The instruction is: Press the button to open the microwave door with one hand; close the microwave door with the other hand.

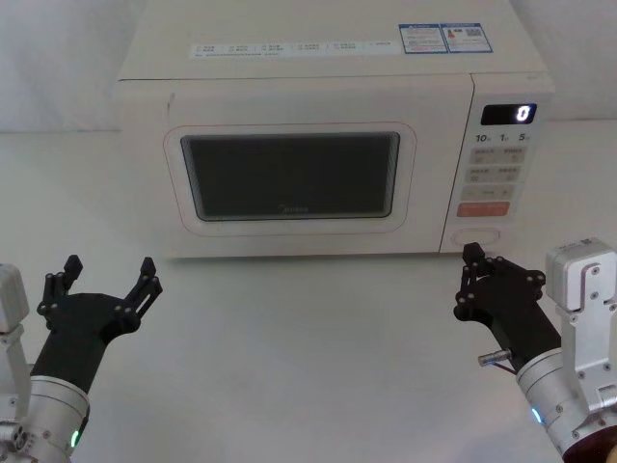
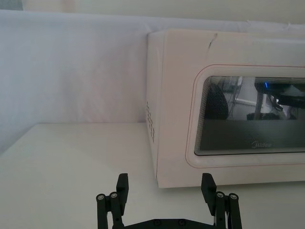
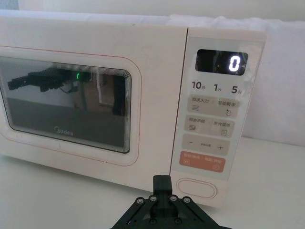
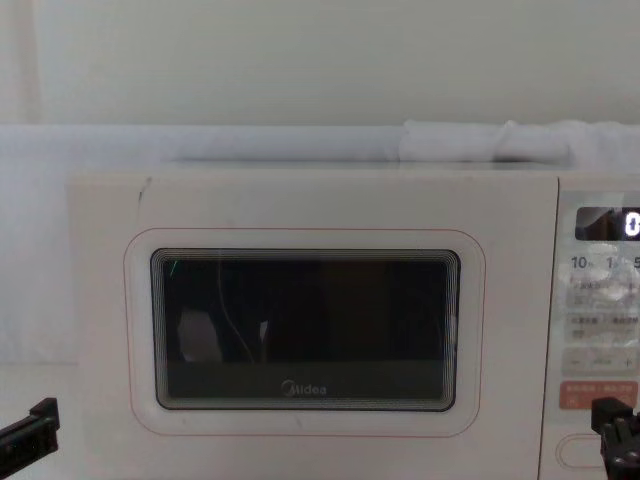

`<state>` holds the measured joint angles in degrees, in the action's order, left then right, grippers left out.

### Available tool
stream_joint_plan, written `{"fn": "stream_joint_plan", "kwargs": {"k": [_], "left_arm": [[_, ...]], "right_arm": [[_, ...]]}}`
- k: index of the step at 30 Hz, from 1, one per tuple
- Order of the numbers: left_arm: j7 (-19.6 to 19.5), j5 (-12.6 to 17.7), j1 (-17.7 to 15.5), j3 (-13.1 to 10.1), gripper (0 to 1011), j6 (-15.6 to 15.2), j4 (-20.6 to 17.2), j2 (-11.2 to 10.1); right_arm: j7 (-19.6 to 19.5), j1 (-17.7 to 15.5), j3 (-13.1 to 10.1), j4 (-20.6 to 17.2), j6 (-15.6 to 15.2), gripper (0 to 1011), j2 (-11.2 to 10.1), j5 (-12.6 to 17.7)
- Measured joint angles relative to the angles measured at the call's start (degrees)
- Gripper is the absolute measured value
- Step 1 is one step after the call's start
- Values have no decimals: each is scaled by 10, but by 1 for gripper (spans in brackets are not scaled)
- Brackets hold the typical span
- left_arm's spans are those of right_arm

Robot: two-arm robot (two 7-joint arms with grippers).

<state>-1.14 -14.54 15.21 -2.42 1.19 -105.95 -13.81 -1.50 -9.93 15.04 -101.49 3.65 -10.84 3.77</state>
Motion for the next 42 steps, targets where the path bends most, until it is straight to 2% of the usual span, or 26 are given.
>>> {"fn": "stream_joint_plan", "kwargs": {"k": [15,25,30,33,34,42], "left_arm": [[0,0,0,0,1001,0,0,0],[0,0,0,0,1001,0,0,0],[0,0,0,0,1001,0,0,0],[0,0,0,0,1001,0,0,0],[0,0,0,0,1001,0,0,0],[0,0,0,0,1001,0,0,0]], "right_arm": [[2,0,-2,-1,0,0,1,-1],[24,2,-27,-5,-15,0,9,0],[39,11,-43,-6,-45,0,11,11],[49,18,-52,-7,-70,0,11,15],[56,24,-57,-5,-90,0,12,18],[73,46,-68,17,-137,0,20,24]]}}
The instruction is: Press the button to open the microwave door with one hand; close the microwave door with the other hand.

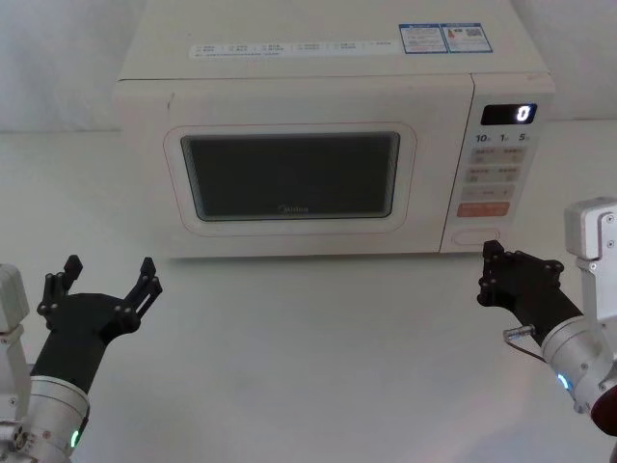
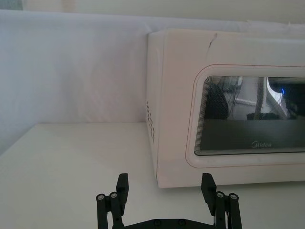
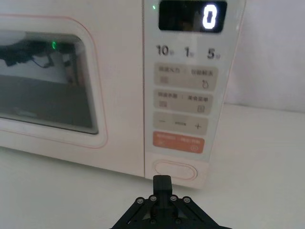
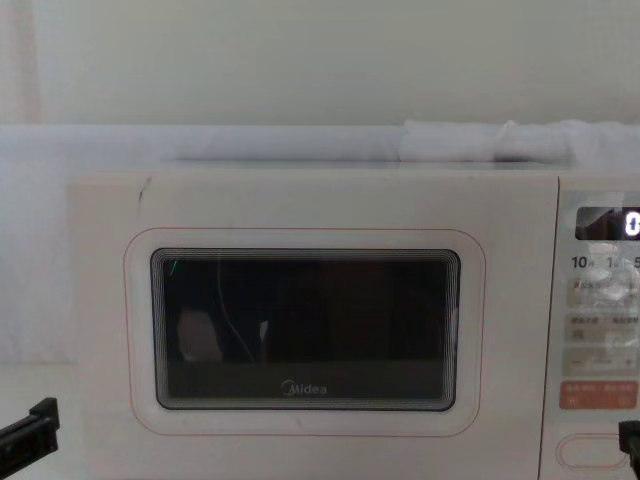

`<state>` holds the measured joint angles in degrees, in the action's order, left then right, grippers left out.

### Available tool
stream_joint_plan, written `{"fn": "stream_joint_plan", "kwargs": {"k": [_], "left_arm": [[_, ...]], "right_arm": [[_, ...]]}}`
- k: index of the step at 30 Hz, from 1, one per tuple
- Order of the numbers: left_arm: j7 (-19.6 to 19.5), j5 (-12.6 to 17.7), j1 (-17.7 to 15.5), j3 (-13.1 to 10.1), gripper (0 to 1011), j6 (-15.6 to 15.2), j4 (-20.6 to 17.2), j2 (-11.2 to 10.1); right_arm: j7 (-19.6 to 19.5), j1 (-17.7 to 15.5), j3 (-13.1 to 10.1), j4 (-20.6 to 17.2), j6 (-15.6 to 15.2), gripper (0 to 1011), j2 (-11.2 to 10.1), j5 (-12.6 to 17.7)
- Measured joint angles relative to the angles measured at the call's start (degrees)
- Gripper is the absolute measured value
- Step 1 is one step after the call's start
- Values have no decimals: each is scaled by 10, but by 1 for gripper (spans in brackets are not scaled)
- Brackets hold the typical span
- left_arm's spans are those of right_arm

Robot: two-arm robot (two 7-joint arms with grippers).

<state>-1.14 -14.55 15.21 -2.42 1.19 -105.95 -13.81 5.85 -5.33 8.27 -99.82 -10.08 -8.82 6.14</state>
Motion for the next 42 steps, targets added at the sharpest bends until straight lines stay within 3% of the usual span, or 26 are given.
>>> {"fn": "stream_joint_plan", "kwargs": {"k": [9,23,42], "left_arm": [[0,0,0,0,1001,0,0,0],[0,0,0,0,1001,0,0,0],[0,0,0,0,1001,0,0,0]], "right_arm": [[4,29,-6,36,-13,0,10,-1],[9,63,-12,93,-2,0,23,-2],[17,85,-24,119,-15,0,29,26]]}}
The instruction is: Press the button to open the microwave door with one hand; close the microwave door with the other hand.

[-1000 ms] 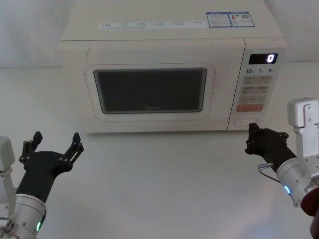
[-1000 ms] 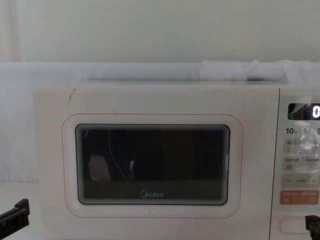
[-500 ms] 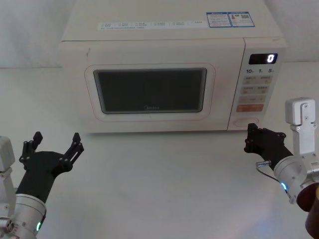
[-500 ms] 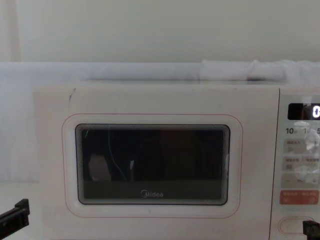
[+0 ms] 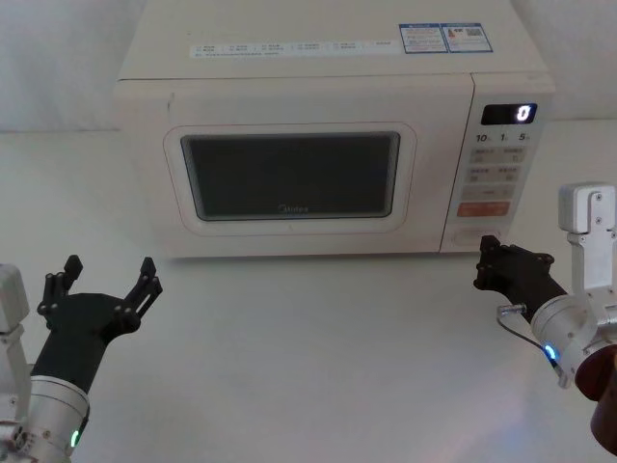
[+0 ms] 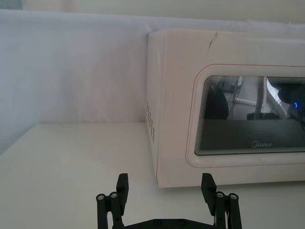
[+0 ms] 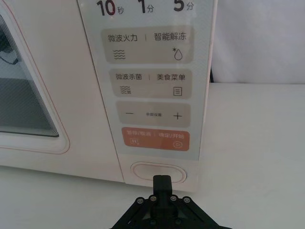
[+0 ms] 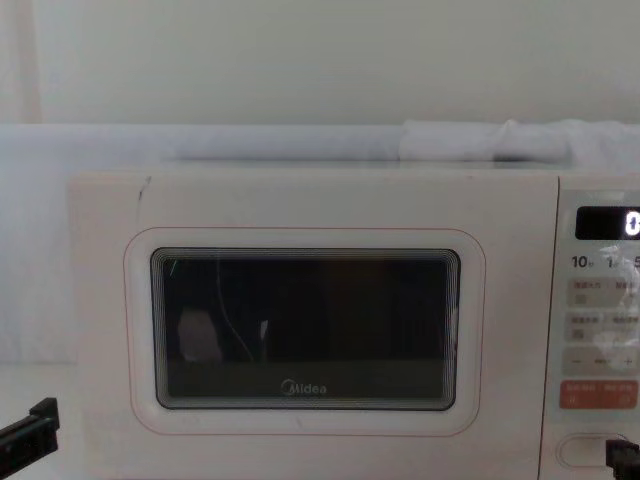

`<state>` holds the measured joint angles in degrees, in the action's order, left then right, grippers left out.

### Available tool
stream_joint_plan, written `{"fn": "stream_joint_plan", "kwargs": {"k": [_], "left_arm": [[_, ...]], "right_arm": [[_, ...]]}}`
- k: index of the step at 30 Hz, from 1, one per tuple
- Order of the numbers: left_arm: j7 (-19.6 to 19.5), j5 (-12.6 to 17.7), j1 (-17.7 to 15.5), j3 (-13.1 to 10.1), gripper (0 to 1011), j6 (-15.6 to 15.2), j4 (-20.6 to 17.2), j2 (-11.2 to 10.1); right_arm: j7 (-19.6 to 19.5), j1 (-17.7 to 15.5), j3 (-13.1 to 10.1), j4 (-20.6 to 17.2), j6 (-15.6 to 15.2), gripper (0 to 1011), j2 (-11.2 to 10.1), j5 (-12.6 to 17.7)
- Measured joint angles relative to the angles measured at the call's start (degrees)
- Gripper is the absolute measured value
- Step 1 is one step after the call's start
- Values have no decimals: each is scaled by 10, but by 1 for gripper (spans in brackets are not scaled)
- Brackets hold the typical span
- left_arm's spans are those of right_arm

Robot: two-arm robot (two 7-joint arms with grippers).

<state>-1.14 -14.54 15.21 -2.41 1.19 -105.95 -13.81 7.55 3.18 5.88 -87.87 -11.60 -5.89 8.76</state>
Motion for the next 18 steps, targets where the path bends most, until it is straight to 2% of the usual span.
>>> {"fn": "stream_joint_plan", "kwargs": {"k": [18], "left_arm": [[0,0,0,0,1001,0,0,0]], "right_arm": [[0,17,11,18,0,0,0,4]]}}
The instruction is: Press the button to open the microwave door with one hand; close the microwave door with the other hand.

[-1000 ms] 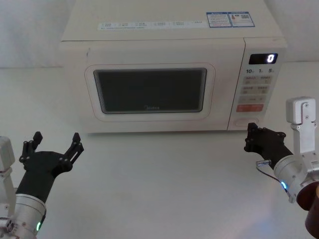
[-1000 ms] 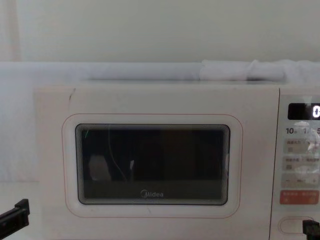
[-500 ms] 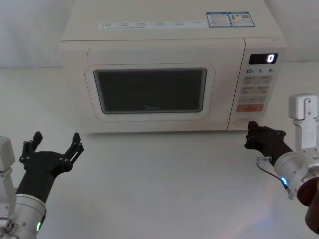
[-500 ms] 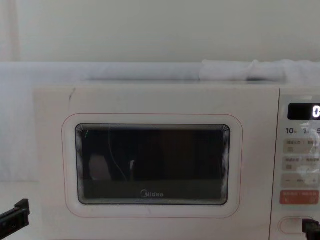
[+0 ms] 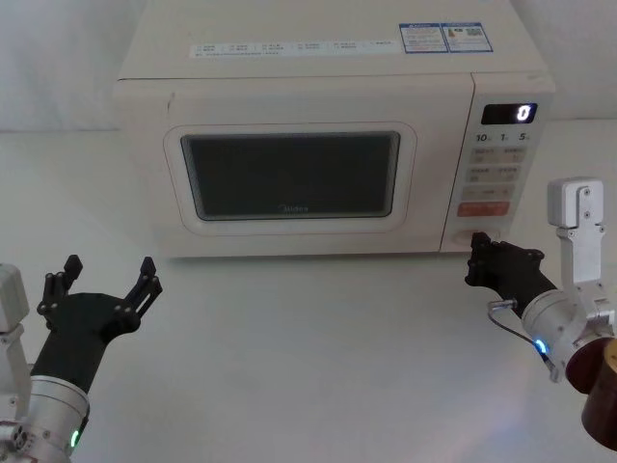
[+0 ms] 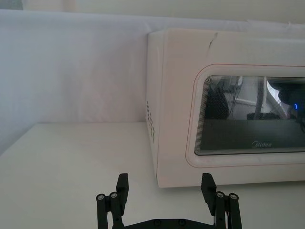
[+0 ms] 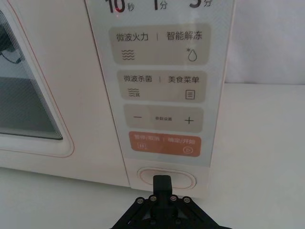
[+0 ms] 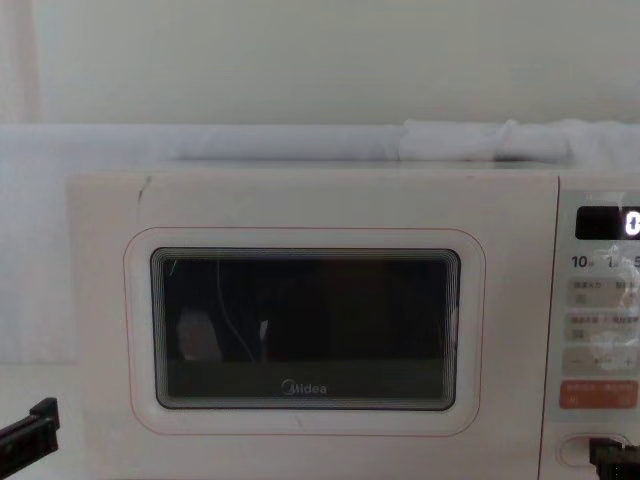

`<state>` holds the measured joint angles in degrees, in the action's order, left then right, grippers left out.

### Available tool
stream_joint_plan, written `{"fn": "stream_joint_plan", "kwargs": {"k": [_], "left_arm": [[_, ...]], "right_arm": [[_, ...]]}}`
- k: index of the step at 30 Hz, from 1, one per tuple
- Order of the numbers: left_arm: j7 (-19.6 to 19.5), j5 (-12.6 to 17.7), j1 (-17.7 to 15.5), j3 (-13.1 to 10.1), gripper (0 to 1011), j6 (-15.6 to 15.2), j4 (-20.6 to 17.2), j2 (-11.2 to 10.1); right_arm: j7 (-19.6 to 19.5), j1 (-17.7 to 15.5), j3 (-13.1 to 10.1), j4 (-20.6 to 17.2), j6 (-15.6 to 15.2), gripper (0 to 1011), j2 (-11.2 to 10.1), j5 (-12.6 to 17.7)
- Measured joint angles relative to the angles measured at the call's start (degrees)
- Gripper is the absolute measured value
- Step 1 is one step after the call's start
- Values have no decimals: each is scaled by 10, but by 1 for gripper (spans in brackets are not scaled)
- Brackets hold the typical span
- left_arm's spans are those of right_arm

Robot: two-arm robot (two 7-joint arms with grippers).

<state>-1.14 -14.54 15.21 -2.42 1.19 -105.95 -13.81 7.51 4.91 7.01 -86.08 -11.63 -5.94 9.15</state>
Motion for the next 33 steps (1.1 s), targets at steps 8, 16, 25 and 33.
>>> {"fn": "stream_joint_plan", "kwargs": {"k": [8,16,25,33], "left_arm": [[0,0,0,0,1001,0,0,0],[0,0,0,0,1001,0,0,0],[0,0,0,0,1001,0,0,0],[0,0,0,0,1001,0,0,0]], "right_arm": [[-5,3,3,10,1,0,2,-2],[-9,3,3,13,3,0,3,-5],[-10,4,1,12,6,0,3,-8],[-12,5,0,10,8,0,4,-11]]}}
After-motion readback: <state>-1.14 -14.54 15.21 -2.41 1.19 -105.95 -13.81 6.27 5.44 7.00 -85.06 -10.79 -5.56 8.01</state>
